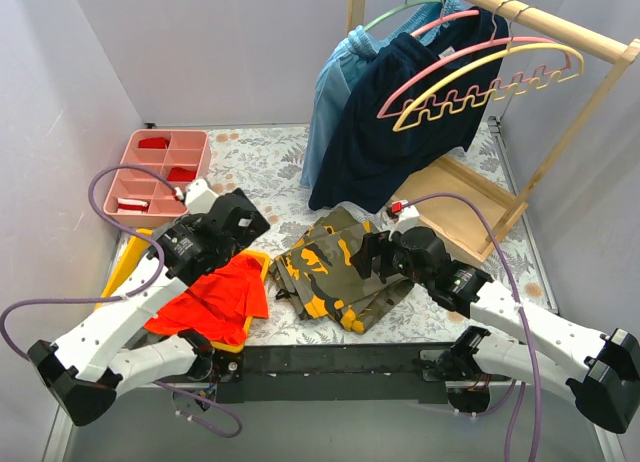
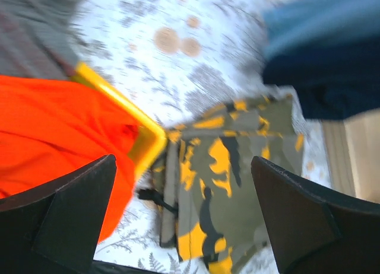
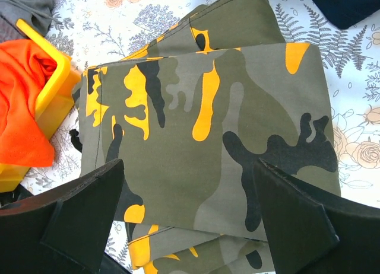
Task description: Place the shorts on the hanger
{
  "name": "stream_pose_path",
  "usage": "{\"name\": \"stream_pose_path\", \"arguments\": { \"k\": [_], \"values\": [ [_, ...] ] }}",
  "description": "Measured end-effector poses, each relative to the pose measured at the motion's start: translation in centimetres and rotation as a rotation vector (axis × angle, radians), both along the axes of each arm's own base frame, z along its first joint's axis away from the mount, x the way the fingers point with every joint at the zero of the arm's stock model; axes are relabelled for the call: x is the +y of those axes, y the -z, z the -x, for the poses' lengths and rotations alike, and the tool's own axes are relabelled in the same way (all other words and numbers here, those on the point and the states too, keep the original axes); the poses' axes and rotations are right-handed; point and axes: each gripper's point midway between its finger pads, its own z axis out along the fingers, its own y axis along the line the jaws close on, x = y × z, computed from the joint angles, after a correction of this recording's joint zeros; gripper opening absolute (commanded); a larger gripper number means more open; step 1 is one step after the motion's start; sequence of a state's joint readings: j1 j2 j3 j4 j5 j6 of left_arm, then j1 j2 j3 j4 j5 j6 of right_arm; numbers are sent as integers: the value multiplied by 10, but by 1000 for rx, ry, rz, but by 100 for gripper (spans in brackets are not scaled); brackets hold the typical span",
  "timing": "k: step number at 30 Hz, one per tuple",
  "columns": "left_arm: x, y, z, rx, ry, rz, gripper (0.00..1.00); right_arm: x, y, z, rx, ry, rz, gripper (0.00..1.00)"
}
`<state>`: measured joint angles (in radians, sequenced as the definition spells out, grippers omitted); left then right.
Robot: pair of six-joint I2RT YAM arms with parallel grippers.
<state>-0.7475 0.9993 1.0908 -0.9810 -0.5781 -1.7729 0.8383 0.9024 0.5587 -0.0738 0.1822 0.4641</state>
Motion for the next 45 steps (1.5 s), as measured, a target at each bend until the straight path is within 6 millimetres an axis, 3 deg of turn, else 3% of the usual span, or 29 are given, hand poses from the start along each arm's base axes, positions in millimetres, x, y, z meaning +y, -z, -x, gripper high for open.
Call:
{"name": "stream_pose_path", "arguments": {
  "k": [4,8,16,18,19,22,24,26,29,34,37,40,45],
  "values": [
    [39,19,5,106,-151,-24,98,1,0,2,-3,-20,5,96],
    [59,40,19,201,-226,-43,98,4,1,4,-2,-44,6,96],
    [88,122,51,388,-352,-103,98,14,8,8,26,-96,2,97],
    [91,138,54,401,-371,-101,88,17,9,9,30,-109,-2,96],
    [92,143,53,398,-377,-96,61,18,9,9,31,-112,-4,96],
    [90,148,46,369,-374,-87,0,19,11,9,36,-119,-3,96],
    [87,141,36,318,-349,-75,0,19,11,9,36,-119,-3,96],
    [84,127,30,262,-309,-60,0,19,10,9,36,-119,-3,96],
    [75,74,16,109,-209,-9,0,19,9,8,32,-116,-2,96],
    [50,-72,-3,-239,34,78,0,25,-10,3,-1,-115,-30,96],
    [33,-132,2,-389,186,102,0,29,-24,-1,-25,-121,-50,96],
    [14,-174,11,-500,343,122,0,38,-37,-5,-50,-143,-74,96],
    [-18,-229,13,-623,533,155,0,57,-55,-6,-71,-209,-128,96]
  ]
}}
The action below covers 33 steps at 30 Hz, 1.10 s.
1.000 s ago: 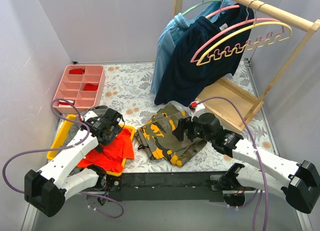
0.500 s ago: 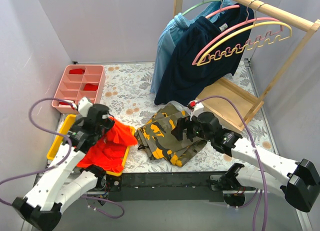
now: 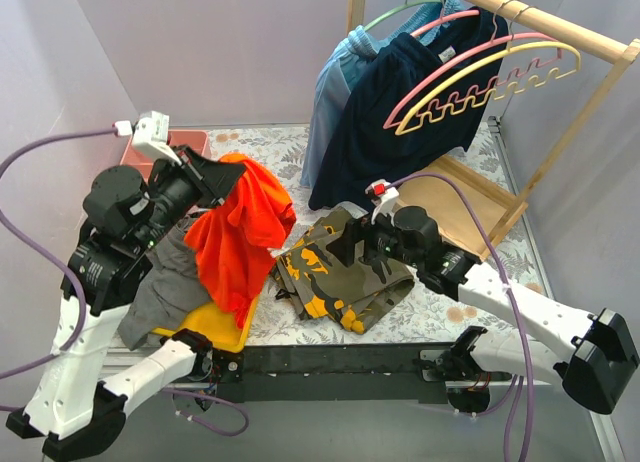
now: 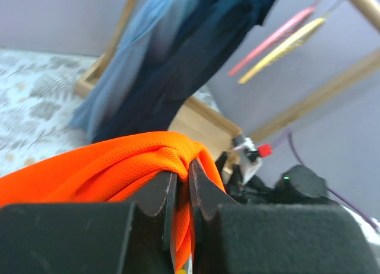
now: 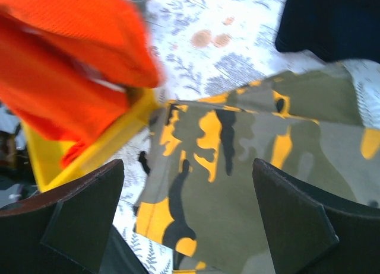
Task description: Place the shorts on the hanger
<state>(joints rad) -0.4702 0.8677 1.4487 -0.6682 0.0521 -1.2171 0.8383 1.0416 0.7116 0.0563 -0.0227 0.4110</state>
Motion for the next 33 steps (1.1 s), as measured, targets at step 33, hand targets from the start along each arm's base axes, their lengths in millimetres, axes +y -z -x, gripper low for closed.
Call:
{"name": "stream_pose_path", "arguments": {
  "k": [33],
  "values": [
    [-51,-91,32,-144,355,112,0,34,-27,-6,-285,-124,-183,98]
  ]
}}
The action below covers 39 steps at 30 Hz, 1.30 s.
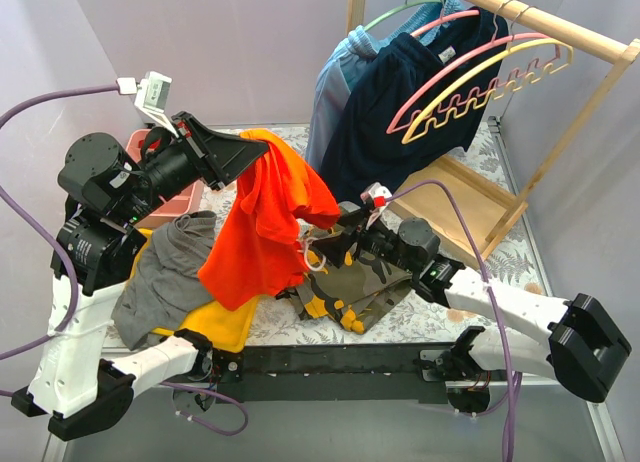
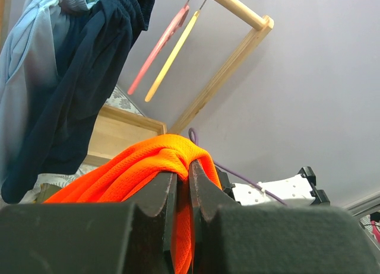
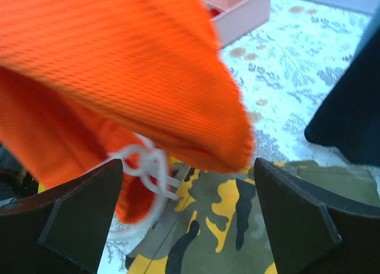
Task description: Place the shorts on the hanger
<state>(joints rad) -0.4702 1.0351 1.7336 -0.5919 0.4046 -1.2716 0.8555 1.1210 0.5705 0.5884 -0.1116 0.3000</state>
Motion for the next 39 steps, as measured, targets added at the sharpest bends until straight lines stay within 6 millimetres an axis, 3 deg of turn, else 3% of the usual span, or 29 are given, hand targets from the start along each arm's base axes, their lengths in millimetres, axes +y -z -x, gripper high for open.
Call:
{"name": "stream_pose_path", "arguments": {
  "k": [6,12,19,27,33,36,37,39],
  "values": [
    [-1,0,3,9,14,-1,0,4,-3,-4,-64,-2,-8,97],
    [3,-2,8,6,8,-1,0,9,11,-20,-63,44,37,86],
    [6,-3,12,-7,2,-2,0,4,-5,-34,-94,126,5,74],
    [6,-3,12,-10,2,-4,0,14,-18,-29,-122,85,-38,82],
    [6,-2,10,-6,-2,-5,0,23,-14,-23,-122,45,-39,79],
    [5,-1,9,-2,-6,-8,0,26,-10,-23,-117,41,-35,55],
    [6,-1,8,-1,-11,-9,0,26,-10,-23,-116,43,-35,32],
    [7,2,4,7,-30,-14,0,24,-12,-24,-114,55,-39,10]
  ]
}}
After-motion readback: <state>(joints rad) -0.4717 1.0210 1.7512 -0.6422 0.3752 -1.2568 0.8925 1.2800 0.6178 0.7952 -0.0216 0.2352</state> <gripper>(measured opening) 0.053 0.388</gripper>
